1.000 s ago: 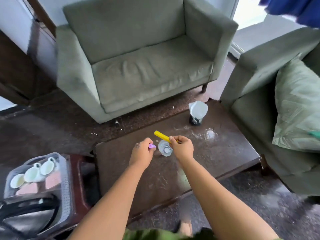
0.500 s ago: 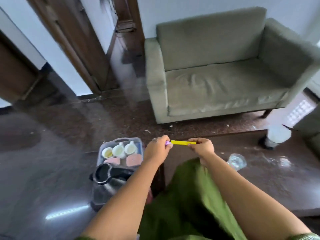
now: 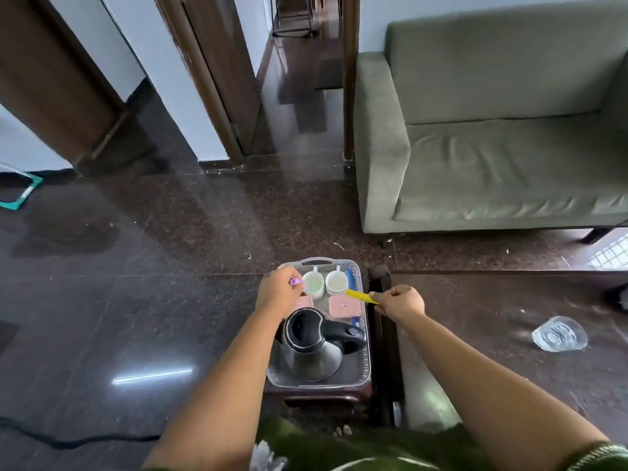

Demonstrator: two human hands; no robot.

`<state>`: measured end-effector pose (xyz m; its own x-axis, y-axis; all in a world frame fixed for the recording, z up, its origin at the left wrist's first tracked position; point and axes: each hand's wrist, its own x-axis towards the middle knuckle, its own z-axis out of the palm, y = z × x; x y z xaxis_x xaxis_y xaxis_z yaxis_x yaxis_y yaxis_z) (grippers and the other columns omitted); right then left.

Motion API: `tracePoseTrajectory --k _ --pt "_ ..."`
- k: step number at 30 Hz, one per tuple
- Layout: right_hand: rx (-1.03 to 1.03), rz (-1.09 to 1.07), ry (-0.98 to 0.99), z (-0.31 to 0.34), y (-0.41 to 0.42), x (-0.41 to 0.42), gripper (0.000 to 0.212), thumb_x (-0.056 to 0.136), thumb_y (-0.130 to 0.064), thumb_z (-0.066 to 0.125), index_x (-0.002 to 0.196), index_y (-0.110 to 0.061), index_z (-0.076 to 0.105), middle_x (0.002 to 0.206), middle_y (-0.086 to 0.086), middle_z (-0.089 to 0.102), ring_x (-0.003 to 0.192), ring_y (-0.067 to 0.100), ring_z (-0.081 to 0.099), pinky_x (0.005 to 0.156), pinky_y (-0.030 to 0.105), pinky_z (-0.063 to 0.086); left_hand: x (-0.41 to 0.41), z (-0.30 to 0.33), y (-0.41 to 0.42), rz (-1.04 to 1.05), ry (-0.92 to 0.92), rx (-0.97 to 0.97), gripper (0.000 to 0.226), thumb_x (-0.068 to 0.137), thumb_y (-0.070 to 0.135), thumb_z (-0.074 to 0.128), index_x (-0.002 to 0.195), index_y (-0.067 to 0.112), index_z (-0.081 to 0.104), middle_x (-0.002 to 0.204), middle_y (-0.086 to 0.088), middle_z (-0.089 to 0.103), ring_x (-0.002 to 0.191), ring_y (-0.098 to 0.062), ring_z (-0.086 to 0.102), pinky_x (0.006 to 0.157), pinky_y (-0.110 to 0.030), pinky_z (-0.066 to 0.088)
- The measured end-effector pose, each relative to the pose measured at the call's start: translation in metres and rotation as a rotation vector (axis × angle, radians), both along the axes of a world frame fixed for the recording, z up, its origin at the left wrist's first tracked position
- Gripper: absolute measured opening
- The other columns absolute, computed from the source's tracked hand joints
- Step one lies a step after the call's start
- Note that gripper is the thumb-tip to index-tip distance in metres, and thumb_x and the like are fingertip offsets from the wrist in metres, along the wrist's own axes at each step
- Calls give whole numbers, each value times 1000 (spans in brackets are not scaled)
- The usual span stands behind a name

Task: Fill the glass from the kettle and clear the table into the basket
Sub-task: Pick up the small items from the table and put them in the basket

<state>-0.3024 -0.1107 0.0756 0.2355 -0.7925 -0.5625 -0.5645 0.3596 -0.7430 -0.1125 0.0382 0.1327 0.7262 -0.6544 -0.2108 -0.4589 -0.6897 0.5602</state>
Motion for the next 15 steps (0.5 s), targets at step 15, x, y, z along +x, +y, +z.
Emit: tracePoseTrajectory --k 15 --pt "-416 849 528 -80 -4 56 27 95 -17 52 120 -15 62 123 11 51 113 31 49 90 39 44 32 -85 -3 -93 112 85 15 87 21 61 99 19 71 100 -2 72 91 -23 63 73 -26 46"
